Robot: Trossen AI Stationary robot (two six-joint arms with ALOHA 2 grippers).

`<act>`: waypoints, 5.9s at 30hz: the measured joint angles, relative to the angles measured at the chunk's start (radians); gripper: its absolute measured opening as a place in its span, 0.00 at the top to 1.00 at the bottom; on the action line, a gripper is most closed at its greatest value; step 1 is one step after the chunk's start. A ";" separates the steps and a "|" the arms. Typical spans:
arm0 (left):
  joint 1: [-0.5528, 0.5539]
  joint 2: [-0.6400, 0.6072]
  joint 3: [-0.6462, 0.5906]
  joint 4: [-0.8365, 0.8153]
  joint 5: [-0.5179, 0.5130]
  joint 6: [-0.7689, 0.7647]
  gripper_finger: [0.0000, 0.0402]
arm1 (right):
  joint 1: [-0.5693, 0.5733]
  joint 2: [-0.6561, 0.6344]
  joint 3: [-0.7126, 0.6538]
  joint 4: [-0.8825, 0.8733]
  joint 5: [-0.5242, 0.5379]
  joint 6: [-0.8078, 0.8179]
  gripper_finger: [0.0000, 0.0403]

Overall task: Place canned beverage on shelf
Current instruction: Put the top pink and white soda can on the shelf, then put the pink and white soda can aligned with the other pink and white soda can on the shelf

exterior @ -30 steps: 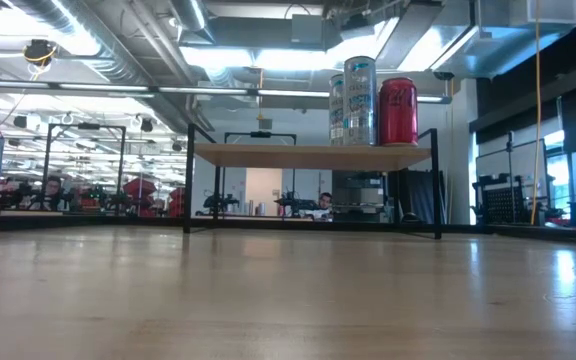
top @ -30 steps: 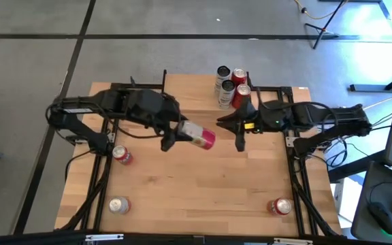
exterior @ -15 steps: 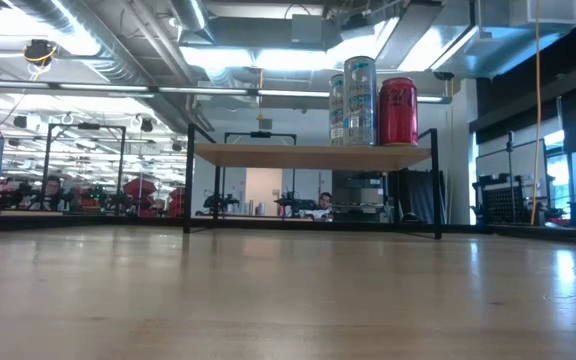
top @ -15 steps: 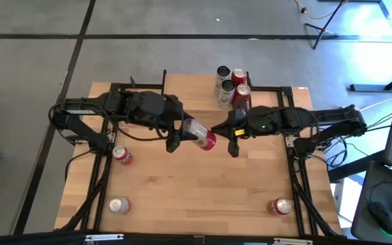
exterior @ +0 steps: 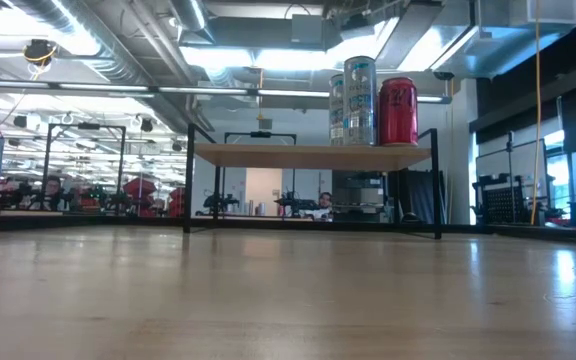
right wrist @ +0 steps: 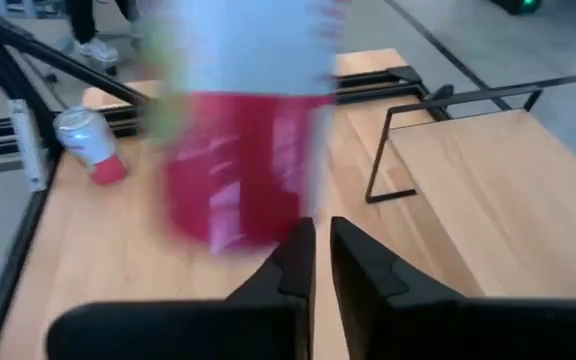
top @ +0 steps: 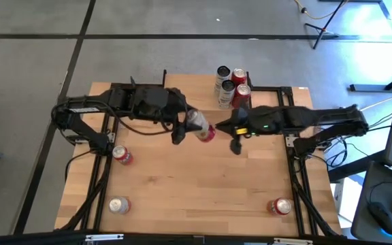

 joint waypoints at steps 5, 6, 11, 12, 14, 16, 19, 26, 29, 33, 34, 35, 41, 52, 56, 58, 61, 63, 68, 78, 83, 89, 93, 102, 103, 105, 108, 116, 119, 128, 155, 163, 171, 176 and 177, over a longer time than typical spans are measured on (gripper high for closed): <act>0.077 0.000 0.000 -0.013 -0.020 0.026 0.34 | 0.001 -0.114 0.001 -0.096 0.021 0.001 0.93; 0.099 0.000 0.000 -0.014 -0.002 0.026 0.34 | 0.001 -0.135 0.001 -0.114 0.024 0.001 0.93; 0.219 0.010 0.001 -0.029 0.093 0.065 0.34 | 0.001 -0.217 0.002 -0.202 0.030 0.018 0.93; 0.245 0.017 0.001 -0.036 0.112 0.075 0.34 | 0.001 -0.224 0.002 -0.217 0.039 0.024 0.93; 0.296 0.027 0.001 -0.036 0.141 0.096 0.34 | 0.001 -0.231 0.002 -0.241 0.073 0.028 0.93; 0.342 0.044 0.001 -0.038 0.170 0.136 0.34 | 0.000 -0.231 0.001 -0.280 0.105 0.029 0.93; 0.405 0.074 0.001 -0.039 0.184 0.204 0.34 | 0.000 -0.228 0.001 -0.325 0.123 0.035 0.93; 0.507 0.182 0.001 -0.010 0.205 0.328 0.34 | 0.000 -0.220 -0.062 -0.356 0.157 0.070 0.93; 0.533 0.222 0.001 0.004 0.206 0.355 0.34 | 0.000 -0.220 -0.098 -0.355 0.174 0.091 0.93; 0.553 0.264 0.001 0.050 0.221 0.372 0.34 | 0.000 -0.220 -0.144 -0.356 0.175 0.127 0.93; 0.557 0.274 0.001 0.061 0.230 0.380 0.34 | 0.000 -0.220 -0.154 -0.355 0.176 0.133 0.93; 0.559 0.282 0.001 0.070 0.234 0.381 0.34 | 0.000 -0.220 -0.163 -0.355 0.177 0.136 0.93; 0.574 0.308 0.000 0.079 0.235 0.382 0.34 | 0.000 -0.220 -0.195 -0.355 0.175 0.167 0.93; 0.576 0.329 0.000 0.083 0.231 0.381 0.34 | 0.000 -0.220 -0.196 -0.355 0.176 0.163 0.93; 0.571 0.332 0.000 0.096 0.230 0.371 0.34 | 0.000 -0.220 -0.196 -0.355 0.176 0.162 0.93; 0.571 0.332 0.000 0.095 0.231 0.359 0.34 | 0.000 -0.220 -0.196 -0.355 0.177 0.162 0.93; 0.571 0.332 0.000 0.095 0.231 0.363 0.34 | 0.000 -0.220 -0.196 -0.355 0.176 0.162 0.93; 0.571 0.332 0.000 0.098 0.231 0.374 0.34 | 0.000 -0.220 -0.196 -0.355 0.175 0.162 0.93; 0.571 0.332 0.000 0.098 0.231 0.372 0.33 | 0.000 -0.220 -0.196 -0.355 0.175 0.162 0.93; 0.571 0.331 0.000 0.108 0.236 0.373 0.14 | 0.000 -0.220 -0.196 -0.355 0.175 0.161 0.93; 0.564 0.331 0.000 0.103 0.235 0.373 0.12 | 0.000 -0.220 -0.196 -0.355 0.175 0.161 0.93; 0.546 0.325 0.019 0.098 0.226 0.373 0.12 | 0.000 -0.220 -0.196 -0.355 0.175 0.161 0.93; 0.541 0.324 0.121 0.035 0.223 0.354 0.12 | 0.000 -0.220 -0.196 -0.355 0.179 0.161 0.93; 0.569 0.307 0.231 -0.392 0.162 0.363 0.12 | 0.000 -0.220 -0.196 -0.355 0.182 0.166 0.93; 0.575 0.307 0.210 -0.417 0.157 0.362 0.12 | 0.000 -0.220 -0.196 -0.355 0.182 0.166 0.93; 0.584 0.307 0.146 -0.414 0.135 0.357 0.12 | 0.000 -0.220 -0.196 -0.355 0.182 0.166 0.93; 0.591 0.309 0.057 -0.299 0.086 0.344 0.12 | 0.000 -0.220 -0.196 -0.354 0.182 0.163 0.93; 0.594 0.309 -0.074 -0.069 0.117 0.327 0.12 | 0.000 -0.220 -0.196 -0.354 0.182 0.162 0.93; 0.596 0.309 -0.086 -0.009 0.111 0.349 0.12 | 0.000 -0.220 -0.196 -0.354 0.182 0.164 0.93; 0.590 0.304 -0.080 -0.022 0.096 0.357 0.12 | 0.000 -0.220 -0.196 -0.362 0.181 0.167 0.93; -0.241 -0.049 -0.272 -0.277 0.077 -0.417 0.12 | 0.158 -0.178 -0.175 -0.358 -0.075 0.218 0.93; -0.367 -0.044 -0.287 -0.217 0.165 -0.619 0.12 | 0.157 -0.120 -0.175 -0.357 -0.115 0.211 0.91; -0.482 -0.045 -0.287 -0.285 0.250 -0.895 0.12 | 0.157 -0.093 -0.176 -0.360 -0.111 0.217 0.69; -0.600 -0.040 -0.287 -0.358 0.261 -1.105 0.12 | 0.158 -0.093 -0.176 -0.389 0.048 0.296 0.45; -0.617 -0.040 -0.287 -0.363 0.259 -1.140 0.12 | 0.157 -0.093 -0.176 -0.405 0.072 0.297 0.40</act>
